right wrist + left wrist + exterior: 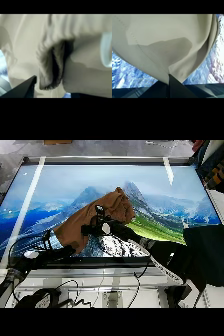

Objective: Fold the clothes and pants, and hang the long-sleeved shirts on hangers.

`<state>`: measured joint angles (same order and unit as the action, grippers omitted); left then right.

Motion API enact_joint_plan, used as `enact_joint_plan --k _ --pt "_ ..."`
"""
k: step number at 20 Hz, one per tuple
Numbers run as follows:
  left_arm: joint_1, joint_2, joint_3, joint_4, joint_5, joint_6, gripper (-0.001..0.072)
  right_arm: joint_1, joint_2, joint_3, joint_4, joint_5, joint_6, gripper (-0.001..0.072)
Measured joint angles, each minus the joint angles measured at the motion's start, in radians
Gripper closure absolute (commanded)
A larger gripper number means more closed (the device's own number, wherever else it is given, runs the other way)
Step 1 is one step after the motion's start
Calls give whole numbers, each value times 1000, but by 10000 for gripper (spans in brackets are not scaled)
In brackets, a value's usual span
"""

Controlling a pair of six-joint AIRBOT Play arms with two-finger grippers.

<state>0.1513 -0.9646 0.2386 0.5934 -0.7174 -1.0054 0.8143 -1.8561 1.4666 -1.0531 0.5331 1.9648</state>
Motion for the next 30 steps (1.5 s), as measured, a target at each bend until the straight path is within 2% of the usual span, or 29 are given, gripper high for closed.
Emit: enact_joint_plan --k 1,4,5,6,7,11,12,18,20,24,26,30 --pt "0 0 0 0 0 0 692 0 2 0 2 -5 3 357" --pt "0 0 0 0 0 0 693 2 6 12 3 -16 5 354" --pt "0 0 0 0 0 0 692 5 8 22 0 -16 3 300" --pt "0 0 0 0 0 0 692 8 9 37 -5 -11 -12 96" --pt "0 0 0 0 0 0 693 11 10 53 -16 1 -34 59" --pt "0 0 0 0 1 0 692 18 11 135 -109 112 -95 67" --pt "0 0 0 0 3 0 693 19 11 151 -139 156 -94 93" --pt "0 0 0 1 19 0 693 21 -13 184 -211 279 40 100" --pt "0 0 0 1 22 0 693 21 -26 186 -206 282 78 166" --pt "0 0 0 3 29 0 693 22 -39 188 -156 238 112 167" --pt "0 0 0 3 35 0 693 22 -43 188 -142 217 119 235" --pt "0 0 0 3 42 0 692 22 -48 188 -129 168 120 259"
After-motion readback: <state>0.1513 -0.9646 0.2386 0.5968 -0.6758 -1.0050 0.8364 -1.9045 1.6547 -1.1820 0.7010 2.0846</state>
